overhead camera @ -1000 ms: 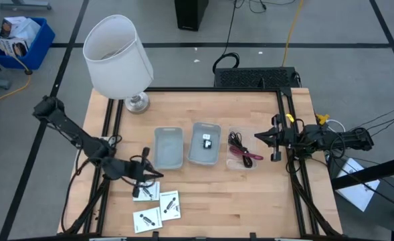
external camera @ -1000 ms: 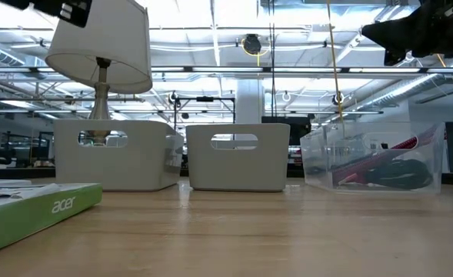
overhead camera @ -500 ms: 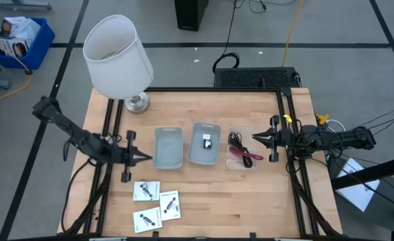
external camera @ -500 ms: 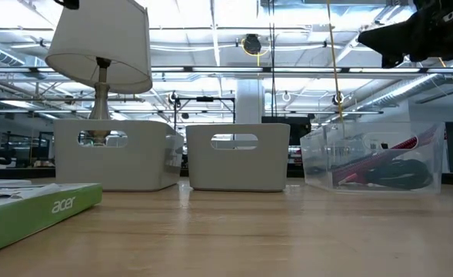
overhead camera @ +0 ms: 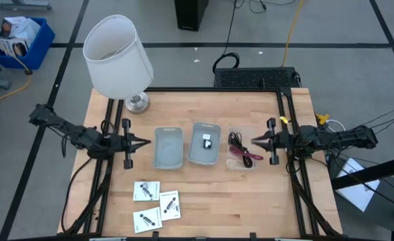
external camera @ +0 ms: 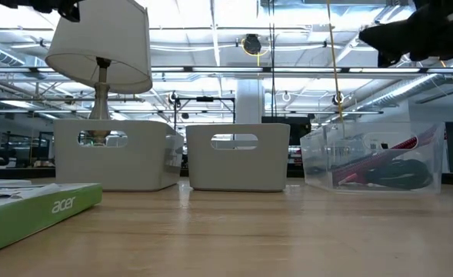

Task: Pick and place items into bin
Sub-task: Put the right card reader box into the left gray bin

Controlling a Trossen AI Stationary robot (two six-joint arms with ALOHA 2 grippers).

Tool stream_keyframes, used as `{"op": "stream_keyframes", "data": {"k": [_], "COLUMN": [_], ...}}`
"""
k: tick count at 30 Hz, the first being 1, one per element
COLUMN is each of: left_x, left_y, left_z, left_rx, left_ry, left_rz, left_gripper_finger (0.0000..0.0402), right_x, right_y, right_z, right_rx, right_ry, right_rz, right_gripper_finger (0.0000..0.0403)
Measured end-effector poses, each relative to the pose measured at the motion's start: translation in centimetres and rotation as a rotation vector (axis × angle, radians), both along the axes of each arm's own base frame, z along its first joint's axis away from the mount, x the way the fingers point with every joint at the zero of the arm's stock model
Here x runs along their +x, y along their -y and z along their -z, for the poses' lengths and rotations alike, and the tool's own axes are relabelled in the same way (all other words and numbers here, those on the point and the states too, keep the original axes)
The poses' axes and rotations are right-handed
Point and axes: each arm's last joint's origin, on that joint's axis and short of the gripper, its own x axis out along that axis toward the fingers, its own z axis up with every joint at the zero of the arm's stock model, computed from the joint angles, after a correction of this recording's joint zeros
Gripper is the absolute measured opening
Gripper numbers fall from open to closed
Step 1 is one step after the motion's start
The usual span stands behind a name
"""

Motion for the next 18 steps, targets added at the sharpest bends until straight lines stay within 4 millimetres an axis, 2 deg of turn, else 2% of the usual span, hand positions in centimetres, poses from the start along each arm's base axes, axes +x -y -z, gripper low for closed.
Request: {"op": "stream_keyframes", "data": {"k": [4,11,18], "left_x": [0.0,-0.2,-0.5], "left_y": [-0.1,-0.7,-1.1], "left_z": [0.2,-0.4,0.0], "left_rx": [0.019,0.122,0.103], "left_ry": [-0.021,0.018,-0.02], "left_rz": [-0.006,-0.087,-0.088], "left_gripper_finger": [0.0005,0.0004,0.0004], "right_x": [0.4,1.9,5.0], "right_y": [-0.5,-0.9,-3.2], "right_z": [0.3,-0.1,-3.7], "right_rx": [-0.025,-0.024,-0.182], "right_ry": [-0.03,-0.081,-0.133], "right_rz": [-0.168,-0.187,-0.269], "right_gripper_finger": [0.0038,0.001,0.0001]}}
